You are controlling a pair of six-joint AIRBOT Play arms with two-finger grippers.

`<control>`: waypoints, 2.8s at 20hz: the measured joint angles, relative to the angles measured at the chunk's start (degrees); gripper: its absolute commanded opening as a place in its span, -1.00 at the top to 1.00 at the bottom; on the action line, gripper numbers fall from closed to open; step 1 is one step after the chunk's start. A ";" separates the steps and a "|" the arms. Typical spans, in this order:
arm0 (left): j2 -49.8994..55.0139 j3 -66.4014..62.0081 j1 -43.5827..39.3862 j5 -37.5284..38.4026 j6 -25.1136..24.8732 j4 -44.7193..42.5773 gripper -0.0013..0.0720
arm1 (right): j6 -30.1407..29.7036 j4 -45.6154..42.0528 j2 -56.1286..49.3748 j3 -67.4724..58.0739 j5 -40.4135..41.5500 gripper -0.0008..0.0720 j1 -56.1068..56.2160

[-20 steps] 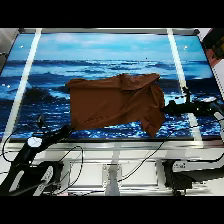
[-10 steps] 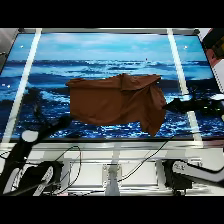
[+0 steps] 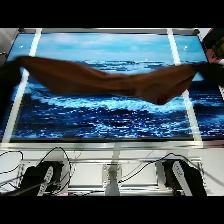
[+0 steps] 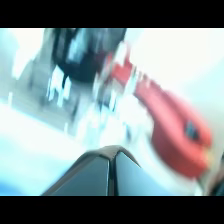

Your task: Fold the clothes and pants, and hang the long-sleeved shirts on hangers.

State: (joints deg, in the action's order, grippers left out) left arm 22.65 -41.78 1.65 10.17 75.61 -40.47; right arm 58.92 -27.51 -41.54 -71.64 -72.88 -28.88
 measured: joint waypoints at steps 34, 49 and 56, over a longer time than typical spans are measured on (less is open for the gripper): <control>54.47 -16.72 -1.90 1.81 -0.02 0.26 0.92 | 20.04 -14.82 -45.68 -8.50 19.58 0.95 16.57; 62.47 -22.16 7.21 41.29 -0.02 -8.04 0.91 | 22.64 -32.06 -48.61 -5.51 1.44 0.94 15.52; 65.13 -22.40 3.98 41.29 -0.04 -9.84 -0.75 | 23.85 -34.93 -48.30 -3.37 1.81 -0.27 16.20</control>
State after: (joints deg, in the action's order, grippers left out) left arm 87.79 -64.18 5.63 51.46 75.57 -50.30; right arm 82.76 -62.43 -89.84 -75.00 -71.07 -12.69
